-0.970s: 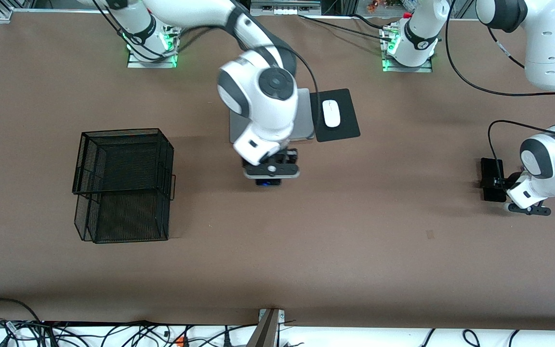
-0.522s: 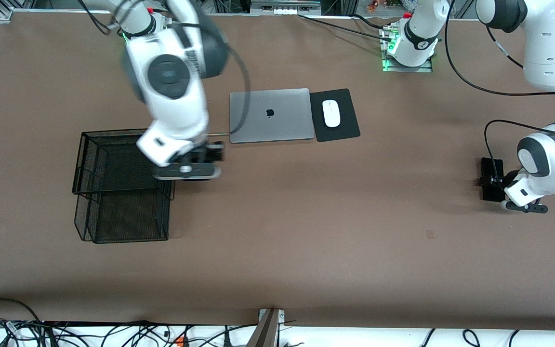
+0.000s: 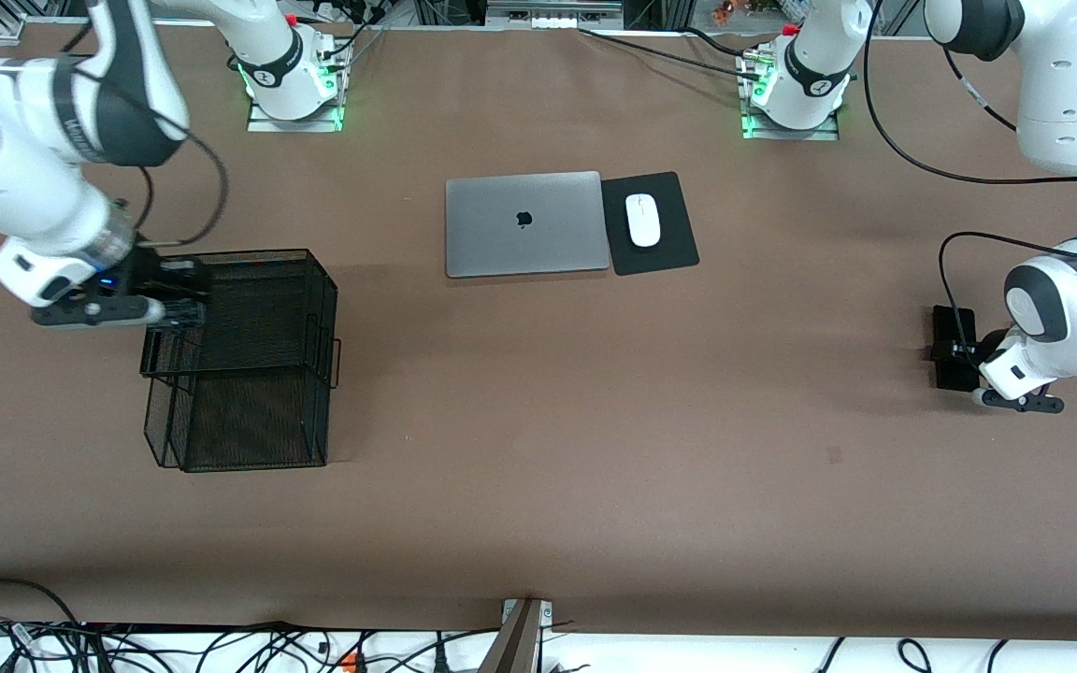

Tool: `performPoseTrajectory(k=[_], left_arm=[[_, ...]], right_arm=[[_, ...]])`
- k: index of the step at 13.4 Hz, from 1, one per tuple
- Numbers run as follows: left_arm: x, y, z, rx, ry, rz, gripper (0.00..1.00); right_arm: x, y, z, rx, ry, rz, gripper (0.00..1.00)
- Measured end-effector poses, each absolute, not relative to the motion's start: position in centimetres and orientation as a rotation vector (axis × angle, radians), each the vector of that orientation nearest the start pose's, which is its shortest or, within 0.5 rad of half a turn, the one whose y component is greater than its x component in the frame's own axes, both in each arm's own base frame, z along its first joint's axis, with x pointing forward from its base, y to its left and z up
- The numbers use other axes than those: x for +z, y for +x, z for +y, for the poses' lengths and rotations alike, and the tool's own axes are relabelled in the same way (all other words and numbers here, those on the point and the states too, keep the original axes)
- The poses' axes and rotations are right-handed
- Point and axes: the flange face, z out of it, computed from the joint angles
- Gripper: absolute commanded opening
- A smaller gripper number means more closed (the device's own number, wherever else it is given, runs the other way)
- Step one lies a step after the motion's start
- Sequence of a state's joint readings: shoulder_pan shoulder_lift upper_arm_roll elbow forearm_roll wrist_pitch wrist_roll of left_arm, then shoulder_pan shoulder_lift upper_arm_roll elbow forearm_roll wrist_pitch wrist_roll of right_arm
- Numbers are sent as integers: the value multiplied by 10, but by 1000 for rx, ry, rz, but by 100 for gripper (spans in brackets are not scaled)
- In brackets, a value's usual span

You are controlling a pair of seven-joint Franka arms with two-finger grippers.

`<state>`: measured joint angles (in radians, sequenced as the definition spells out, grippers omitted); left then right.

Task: Place phones with both arms
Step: 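Lower the flip phone into the basket and open the right gripper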

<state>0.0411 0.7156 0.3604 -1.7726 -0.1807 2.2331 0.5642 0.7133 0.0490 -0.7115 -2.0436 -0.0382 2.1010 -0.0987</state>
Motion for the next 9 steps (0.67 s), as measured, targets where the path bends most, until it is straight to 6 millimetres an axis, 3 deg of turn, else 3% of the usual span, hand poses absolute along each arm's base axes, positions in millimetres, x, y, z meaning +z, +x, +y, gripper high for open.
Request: performPoseTrajectory(k=[2,5,7,9], left_arm=[[162,590,231,358,-3113,149,43],[171,596,224,342,-3119,173,43],[192,607,217,343,-3133,193,43],[226,622,205,365,-3154,224,43]], right_arm=[[399,548,-25,-52,-3196,-187,0],[361,534,-20,-43,-3195,-195,0],[347,532,-17,-26,-3196,-184,0],[335,534,-16,-15,-3196,-151,0]])
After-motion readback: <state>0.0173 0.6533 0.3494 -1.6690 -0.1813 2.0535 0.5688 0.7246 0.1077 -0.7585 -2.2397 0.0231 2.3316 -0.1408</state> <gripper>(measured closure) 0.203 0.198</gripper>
